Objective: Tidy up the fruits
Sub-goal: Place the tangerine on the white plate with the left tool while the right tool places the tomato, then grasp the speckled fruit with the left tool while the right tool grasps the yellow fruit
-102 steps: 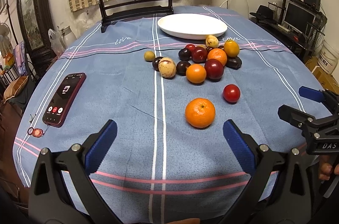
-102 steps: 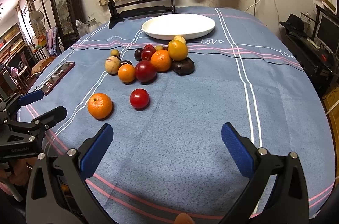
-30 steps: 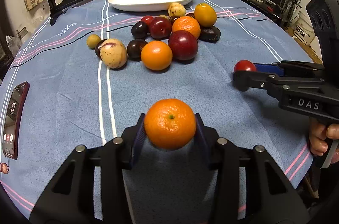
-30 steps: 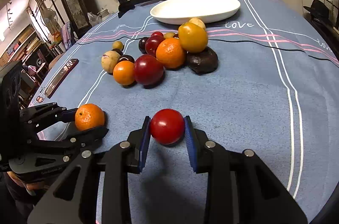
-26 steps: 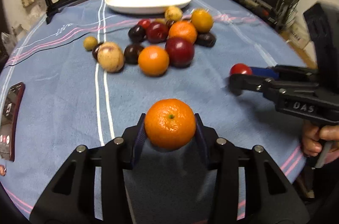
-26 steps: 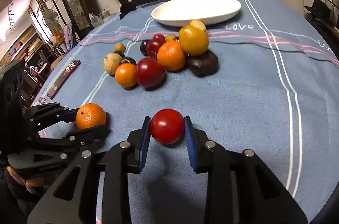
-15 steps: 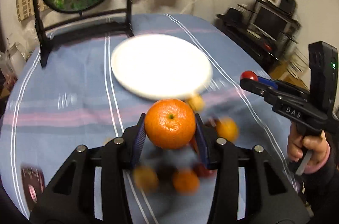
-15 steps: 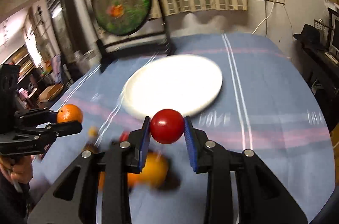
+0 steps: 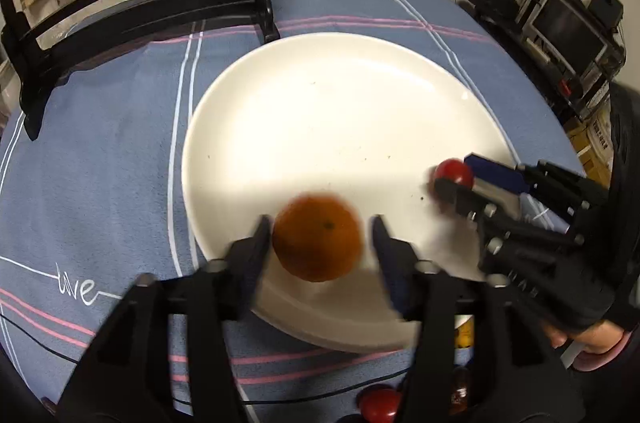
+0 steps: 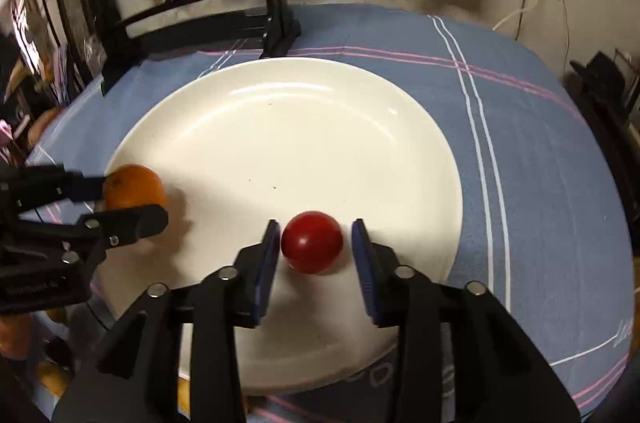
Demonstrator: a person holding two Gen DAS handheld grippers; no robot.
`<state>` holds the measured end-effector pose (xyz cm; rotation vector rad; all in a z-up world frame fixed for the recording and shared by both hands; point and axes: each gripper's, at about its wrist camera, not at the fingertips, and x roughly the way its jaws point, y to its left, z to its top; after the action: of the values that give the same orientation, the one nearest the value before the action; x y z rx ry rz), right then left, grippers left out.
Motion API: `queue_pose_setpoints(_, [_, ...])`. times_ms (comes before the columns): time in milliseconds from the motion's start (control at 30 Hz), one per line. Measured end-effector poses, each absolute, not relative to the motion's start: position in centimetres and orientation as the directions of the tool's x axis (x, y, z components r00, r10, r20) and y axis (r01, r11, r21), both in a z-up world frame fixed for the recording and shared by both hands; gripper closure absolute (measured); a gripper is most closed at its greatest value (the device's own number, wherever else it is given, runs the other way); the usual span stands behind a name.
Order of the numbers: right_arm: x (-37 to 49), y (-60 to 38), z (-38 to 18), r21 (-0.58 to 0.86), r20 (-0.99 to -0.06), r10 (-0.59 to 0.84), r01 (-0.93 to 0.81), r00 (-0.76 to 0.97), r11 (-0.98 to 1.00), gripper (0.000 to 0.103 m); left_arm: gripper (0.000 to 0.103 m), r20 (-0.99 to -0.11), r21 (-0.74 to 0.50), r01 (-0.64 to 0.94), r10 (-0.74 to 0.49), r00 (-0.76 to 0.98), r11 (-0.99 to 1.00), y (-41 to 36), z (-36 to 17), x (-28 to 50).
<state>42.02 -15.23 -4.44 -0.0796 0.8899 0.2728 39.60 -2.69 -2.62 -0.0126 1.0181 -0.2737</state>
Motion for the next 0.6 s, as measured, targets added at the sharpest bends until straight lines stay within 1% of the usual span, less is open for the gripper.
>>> queue_pose_setpoints(33, [41.7,-15.3,-4.1,0.039,-0.770,0.201,-0.270,0.606,0.962,0.059,0.027,-0.824,-0.132,0.213,-0.227,0.520,0.968,-2.5,-2.0,39.2])
queue_pose_setpoints(67, [41.1,-15.5,-3.6,0.036,-0.759,0.202,-0.270,0.618,0.962,0.054,0.023,-0.806,-0.120,0.209,-0.218,0.551,0.970,-2.4,-1.1,38.5])
queue_pose_setpoints(133, [39.7,-15.9,-2.6,0.035,-0.734,0.210,-0.272,0.646,0.962,0.042,0.020,-0.785,-0.107,0.227,-0.222,0.578,0.968,-2.4,0.3,37.1])
queue_pose_setpoints(200, [37.3,-16.4,-1.3,0.046,-0.703,0.231,-0.281,0.673,0.959,0.042,0.014,-0.767,-0.082,0.220,-0.203,0.609,0.972,-2.3,1.8,34.9])
queue_pose_setpoints(233, [36.5,-16.4,-0.9,0.061,-0.694,0.250,-0.291,0.675,0.955,0.042,0.013,-0.756,-0.074,0.222,-0.199,0.623,0.972,-2.2,2.4,33.7])
queue_pose_setpoints(367, [30.9,-17.2,0.4,0.132,-0.643,0.344,-0.343,0.684,0.930,0.042,0.002,-0.693,-0.013,0.240,-0.182,0.697,0.971,-1.5,4.3,26.6])
queue_pose_setpoints(467, [27.2,-17.5,0.5,0.135,-0.622,0.363,-0.361,0.694,0.923,0.042,0.002,-0.653,0.022,0.248,-0.174,0.737,0.968,-0.7,3.9,21.7])
queue_pose_setpoints(533, [25.4,-17.8,0.1,0.141,-0.615,0.368,-0.362,0.698,0.922,0.042,0.002,-0.641,0.009,0.249,-0.186,0.745,0.968,0.1,3.0,19.3])
queue_pose_setpoints(600, [24.5,-17.7,-0.8,0.140,-0.628,0.365,-0.362,0.687,0.922,0.042,0.002,-0.640,-0.034,0.273,-0.231,0.733,0.961,0.9,1.9,17.4])
